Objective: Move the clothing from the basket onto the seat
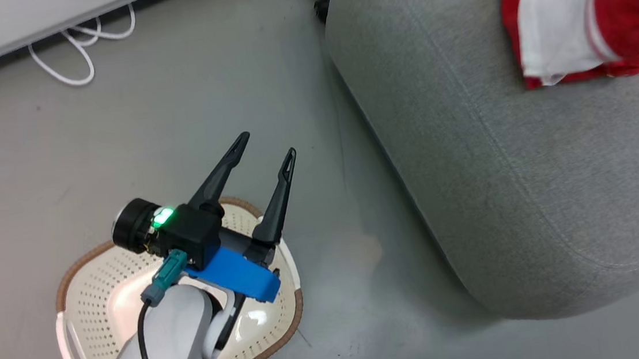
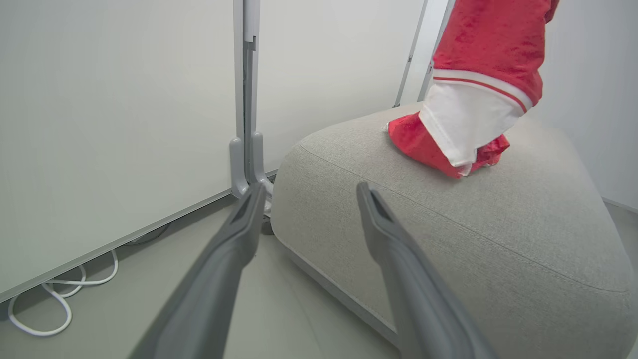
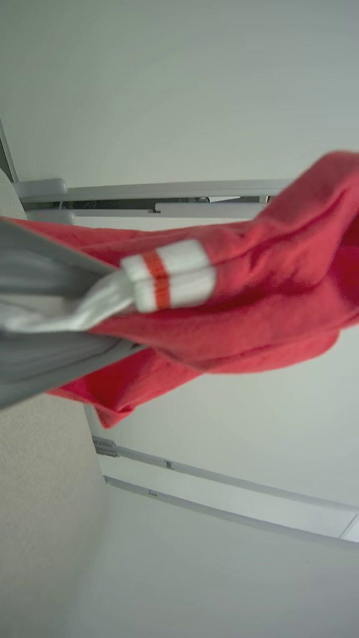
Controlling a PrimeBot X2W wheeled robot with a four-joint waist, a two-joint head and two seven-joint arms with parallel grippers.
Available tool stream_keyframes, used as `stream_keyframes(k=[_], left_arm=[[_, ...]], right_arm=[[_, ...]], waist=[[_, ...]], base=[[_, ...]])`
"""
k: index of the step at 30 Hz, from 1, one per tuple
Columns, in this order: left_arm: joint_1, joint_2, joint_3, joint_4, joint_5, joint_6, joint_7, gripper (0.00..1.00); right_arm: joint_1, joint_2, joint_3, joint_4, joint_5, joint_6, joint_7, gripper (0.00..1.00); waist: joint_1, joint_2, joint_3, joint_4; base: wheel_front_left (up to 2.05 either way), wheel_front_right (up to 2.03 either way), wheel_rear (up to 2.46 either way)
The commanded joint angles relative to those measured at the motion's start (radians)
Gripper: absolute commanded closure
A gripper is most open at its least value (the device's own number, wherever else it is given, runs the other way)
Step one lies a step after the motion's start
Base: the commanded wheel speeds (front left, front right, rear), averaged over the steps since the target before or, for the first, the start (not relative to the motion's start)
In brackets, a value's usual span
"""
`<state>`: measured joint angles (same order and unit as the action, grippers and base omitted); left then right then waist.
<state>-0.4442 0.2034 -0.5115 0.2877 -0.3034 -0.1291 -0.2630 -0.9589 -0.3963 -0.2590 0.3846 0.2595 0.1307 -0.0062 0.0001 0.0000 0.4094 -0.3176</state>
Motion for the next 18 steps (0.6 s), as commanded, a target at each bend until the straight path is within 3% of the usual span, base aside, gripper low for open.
stream_keyframes(k=[1, 10, 18], left_arm=[[-0.021, 0.009, 0.000, -0.006, 0.005, -0.002, -0.003, 0.00], [-0.103, 0.045, -0.046, -0.055, 0.027, -0.002, -0.003, 0.00], [-0.124, 0.061, -0.040, -0.085, 0.038, -0.002, -0.003, 0.00]], right_arm=[[-0.020, -0.008, -0.012, -0.005, -0.007, 0.000, -0.001, 1.00], [-0.014, -0.048, -0.206, 0.113, -0.007, 0.000, -0.032, 1.00], [0.026, 0.010, -0.279, 0.315, -0.009, 0.000, -0.126, 1.00]], waist=[[-0.0001, 0.0000, 0.072, 0.052], [-0.0001, 0.0000, 0.208, 0.120], [-0.0001, 0.0000, 0.281, 0.145]], base=[[0.00, 0.00, 0.00], [0.00, 0.00, 0.00], [0.00, 0.00, 0.00]])
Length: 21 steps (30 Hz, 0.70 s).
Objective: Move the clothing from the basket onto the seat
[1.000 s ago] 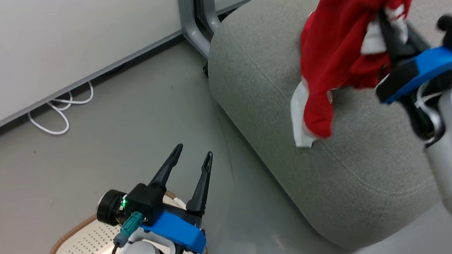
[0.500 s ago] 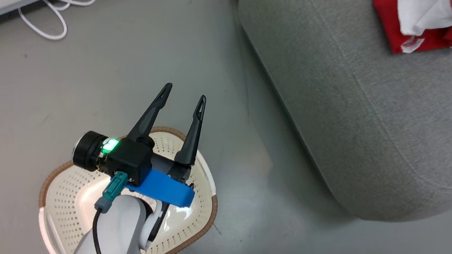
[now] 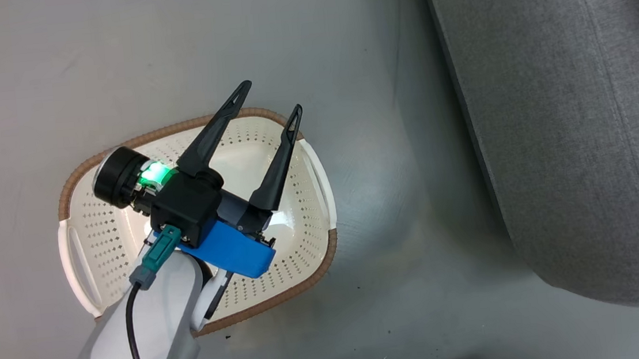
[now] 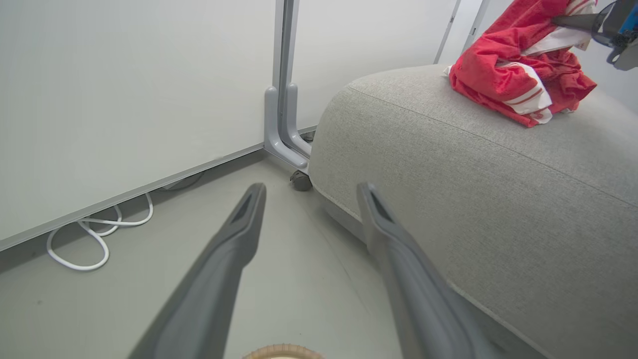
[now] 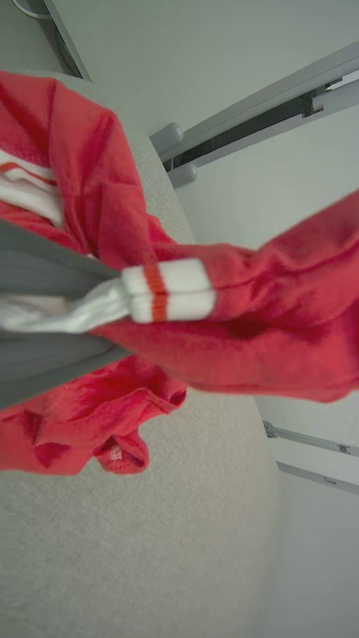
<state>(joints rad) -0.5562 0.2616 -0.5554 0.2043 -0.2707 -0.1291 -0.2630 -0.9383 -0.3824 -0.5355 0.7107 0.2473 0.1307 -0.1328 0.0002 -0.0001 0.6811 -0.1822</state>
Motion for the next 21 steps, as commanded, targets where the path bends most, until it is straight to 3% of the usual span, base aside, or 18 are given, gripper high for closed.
stream_keyframes(k=[1, 11, 13, 14, 21], left_arm=[[-0.013, 0.006, 0.003, -0.004, 0.008, -0.002, -0.003, 0.00], [-0.017, 0.006, 0.014, -0.003, 0.016, -0.002, -0.003, 0.00], [-0.014, 0.002, 0.010, 0.001, 0.015, -0.002, -0.003, 0.00], [-0.013, 0.001, 0.009, 0.002, 0.015, -0.002, -0.003, 0.00], [-0.019, 0.000, 0.010, 0.004, 0.007, -0.002, -0.003, 0.00]], right_arm=[[0.005, -0.003, -0.003, 0.010, 0.000, 0.000, -0.011, 1.00], [-0.048, -0.024, 0.029, 0.148, 0.003, 0.000, -0.082, 1.00], [-0.057, -0.032, 0.036, 0.172, -0.002, 0.000, -0.093, 0.41], [-0.060, -0.035, 0.039, 0.179, -0.003, 0.000, -0.096, 0.00], [-0.064, -0.054, 0.056, 0.218, 0.012, 0.000, -0.111, 0.00]], waist=[[-0.0002, 0.0001, 0.013, 0.011], [-0.0002, 0.0001, 0.016, 0.010], [-0.0002, 0.0001, 0.009, 0.007], [-0.0002, 0.0001, 0.008, 0.007], [-0.0002, 0.0001, -0.001, 0.003]], base=[[0.00, 0.00, 0.00], [0.00, 0.00, 0.00], [0.00, 0.00, 0.00], [0.00, 0.00, 0.00], [0.00, 0.00, 0.00]])
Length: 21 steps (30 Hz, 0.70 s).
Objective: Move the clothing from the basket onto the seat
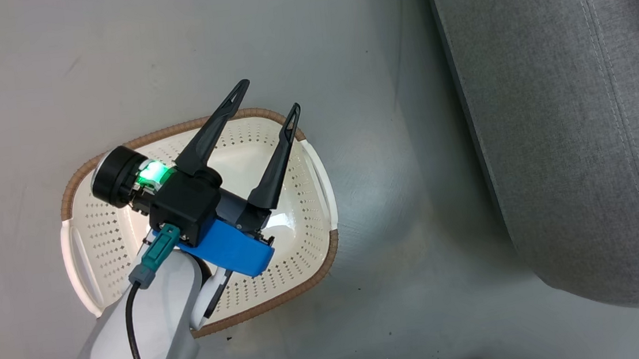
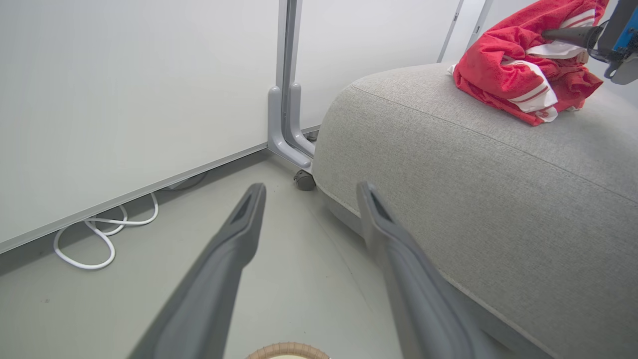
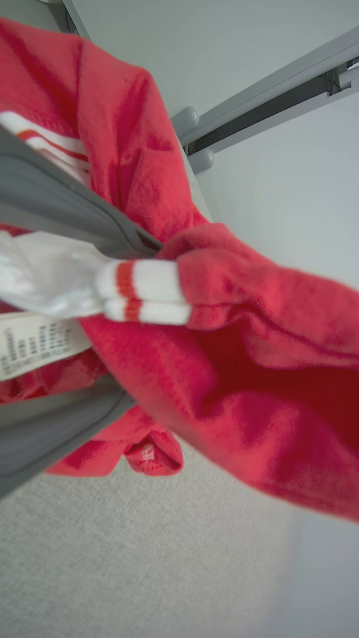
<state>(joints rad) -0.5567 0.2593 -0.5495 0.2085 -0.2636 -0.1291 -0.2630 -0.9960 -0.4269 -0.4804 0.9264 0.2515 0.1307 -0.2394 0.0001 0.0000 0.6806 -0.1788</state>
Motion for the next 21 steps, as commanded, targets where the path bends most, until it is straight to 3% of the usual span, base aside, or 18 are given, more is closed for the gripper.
stream_keyframes(k=[1, 13, 21], left_arm=[[-0.019, 0.002, 0.004, 0.000, -0.001, -0.002, -0.003, 0.00], [0.000, -0.026, 0.013, 0.006, -0.013, -0.002, -0.003, 0.00], [0.062, -0.073, 0.043, 0.036, -0.035, -0.002, -0.003, 0.00]], right_arm=[[-0.005, -0.011, 0.002, 0.006, 0.008, 0.000, -0.007, 0.00], [0.000, -0.021, 0.012, 0.038, -0.012, 0.000, -0.018, 0.00], [0.106, -0.006, 0.022, 0.027, -0.042, 0.000, -0.025, 0.00]], waist=[[-0.0001, 0.0000, -0.002, 0.000], [-0.0001, 0.0000, -0.049, 0.018], [-0.0001, 0.0000, -0.178, 0.044]], base=[[0.00, 0.00, 0.00], [0.00, 0.00, 0.00], [0.00, 0.00, 0.00]])
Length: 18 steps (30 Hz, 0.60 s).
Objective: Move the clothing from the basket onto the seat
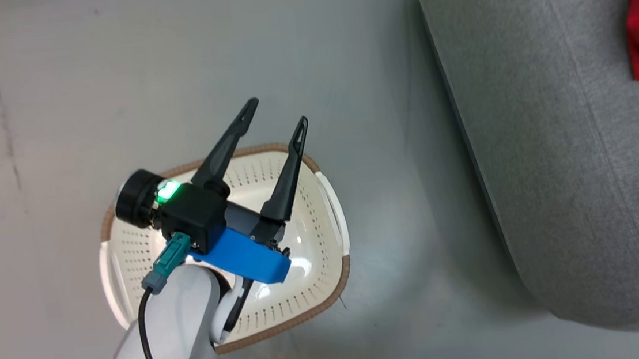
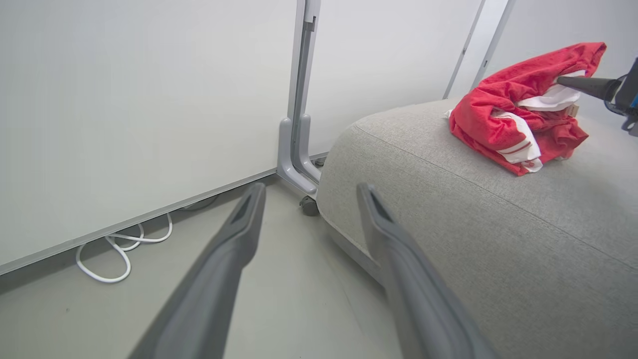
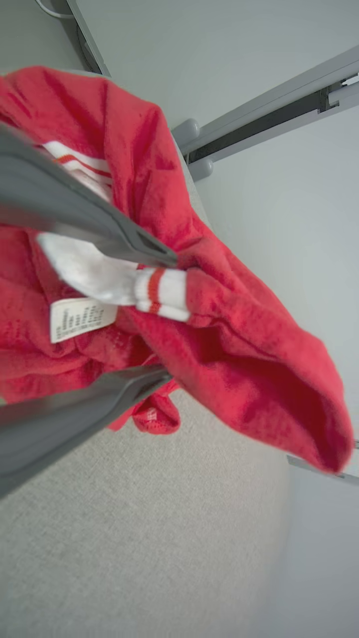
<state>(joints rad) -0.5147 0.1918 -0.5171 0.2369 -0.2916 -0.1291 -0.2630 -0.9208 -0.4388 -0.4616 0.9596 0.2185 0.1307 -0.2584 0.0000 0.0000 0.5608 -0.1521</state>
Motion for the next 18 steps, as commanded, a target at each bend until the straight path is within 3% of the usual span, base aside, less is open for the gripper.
stream_keyframes(k=[1, 11, 18], left_arm=[[0.031, -0.011, 0.014, 0.011, -0.009, -0.002, -0.003, 0.00], [0.180, -0.056, 0.072, 0.048, -0.035, -0.002, -0.003, 0.00], [0.294, -0.075, 0.136, 0.060, -0.031, -0.002, -0.003, 0.00]], right_arm=[[0.049, 0.012, 0.007, -0.010, -0.011, 0.000, -0.006, 0.00], [0.265, 0.071, 0.073, -0.083, -0.089, 0.000, -0.007, 0.00], [0.437, 0.145, 0.130, -0.227, -0.105, 0.000, 0.018, 0.00]], waist=[[0.0000, 0.0000, -0.080, 0.021], [0.0000, 0.0000, -0.307, 0.055], [0.0000, 0.0000, -0.425, 0.079]], base=[[0.00, 0.00, 0.00], [0.00, 0.00, 0.00], [0.00, 0.00, 0.00]])
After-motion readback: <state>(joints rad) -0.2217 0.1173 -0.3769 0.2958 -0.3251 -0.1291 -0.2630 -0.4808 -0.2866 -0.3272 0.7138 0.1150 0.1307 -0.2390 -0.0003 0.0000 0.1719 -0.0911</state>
